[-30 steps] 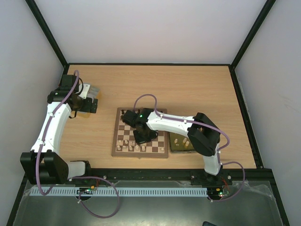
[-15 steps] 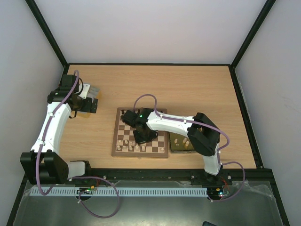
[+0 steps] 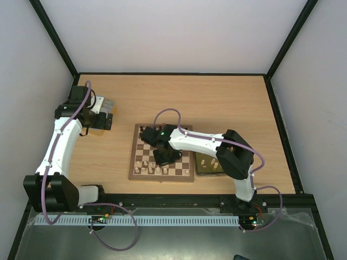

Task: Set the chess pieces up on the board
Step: Place the chess piece on the chessboard.

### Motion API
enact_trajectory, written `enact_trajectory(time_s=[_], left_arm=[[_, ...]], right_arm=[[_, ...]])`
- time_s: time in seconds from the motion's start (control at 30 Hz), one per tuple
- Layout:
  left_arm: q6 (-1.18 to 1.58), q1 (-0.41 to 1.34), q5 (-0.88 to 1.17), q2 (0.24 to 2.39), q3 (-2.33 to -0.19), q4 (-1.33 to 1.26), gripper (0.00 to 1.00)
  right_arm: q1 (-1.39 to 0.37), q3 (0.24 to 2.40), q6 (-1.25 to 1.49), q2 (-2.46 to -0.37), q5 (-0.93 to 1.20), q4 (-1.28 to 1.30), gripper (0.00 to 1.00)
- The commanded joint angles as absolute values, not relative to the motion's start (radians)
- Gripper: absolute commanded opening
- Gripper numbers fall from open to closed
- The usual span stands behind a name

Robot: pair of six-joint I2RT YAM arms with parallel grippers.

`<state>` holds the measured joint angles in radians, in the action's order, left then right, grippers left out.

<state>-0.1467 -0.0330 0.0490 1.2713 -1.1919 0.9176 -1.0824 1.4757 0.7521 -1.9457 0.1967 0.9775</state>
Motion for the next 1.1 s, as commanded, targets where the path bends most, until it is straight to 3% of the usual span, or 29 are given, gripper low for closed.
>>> enact_trajectory(time_s=[0.0, 0.67, 1.07], left_arm=[[-0.137, -0.031, 0.04, 1.263, -1.187, 0.913, 0.99], [-0.138, -0.032, 0.038, 1.254, -1.184, 0.915, 0.99], [-0.135, -0.032, 0.041, 1.261, -1.189, 0.915, 0.99]], right_arm=[[-1.091, 1.473, 0.749, -1.953, 0.201, 0.973, 0.13], [-1.095, 1.47, 0.758, -1.947, 0.189, 0.975, 0.14], [-1.096, 1.473, 0.758, -1.945, 0.177, 0.982, 0.19]])
